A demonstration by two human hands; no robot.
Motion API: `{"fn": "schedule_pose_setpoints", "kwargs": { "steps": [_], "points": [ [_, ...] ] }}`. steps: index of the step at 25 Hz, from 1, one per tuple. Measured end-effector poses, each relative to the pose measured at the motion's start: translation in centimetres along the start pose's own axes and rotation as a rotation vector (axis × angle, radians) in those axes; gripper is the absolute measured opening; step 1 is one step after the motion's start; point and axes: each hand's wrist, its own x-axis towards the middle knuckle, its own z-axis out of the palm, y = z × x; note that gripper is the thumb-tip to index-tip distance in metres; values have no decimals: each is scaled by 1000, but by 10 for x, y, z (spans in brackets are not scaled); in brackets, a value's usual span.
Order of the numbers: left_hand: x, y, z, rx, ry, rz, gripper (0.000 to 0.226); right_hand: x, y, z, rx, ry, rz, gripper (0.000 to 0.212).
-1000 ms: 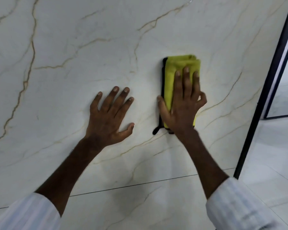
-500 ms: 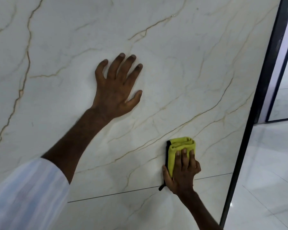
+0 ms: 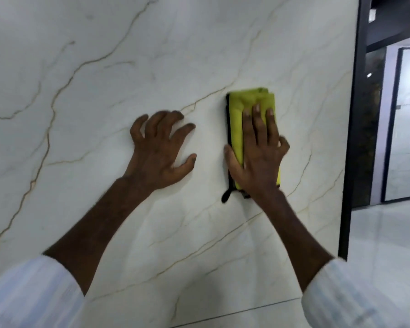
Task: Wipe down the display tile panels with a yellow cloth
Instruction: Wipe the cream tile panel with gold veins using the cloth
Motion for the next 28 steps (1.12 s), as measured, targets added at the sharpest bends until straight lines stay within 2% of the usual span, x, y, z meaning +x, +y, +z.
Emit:
{"fn": "schedule_pose_setpoints", "kwargs": {
  "steps": [3,5,12,15,17,22,26,28],
  "points": [
    [57,-19,-7,26,47,-2,61,-59,2,-1,-3,-26,-42,74],
    [82,-29,-4,38,40,14,62,-53,2,0,1,-33,-54,74],
    [81,-29,13,106,91,51,60,164,-9,17,-42,32,-153,78],
    [82,-28,10,99,85,53,60,242,-14,16,-27,-23,-126,83],
    [82,-26,7,68,67,37,60,248,-13,17,-2,-8,-107,82],
    [118,-37,-13,-84,64,-19,59,174,-2,20,-20,8,-148,78],
    [138,-28,5,61,5,-56,68,233,-7,20,-20,1,-187,80],
    [133,-27,14,113,25,-33,70,275,-3,22,-13,-15,-150,83]
  ]
}}
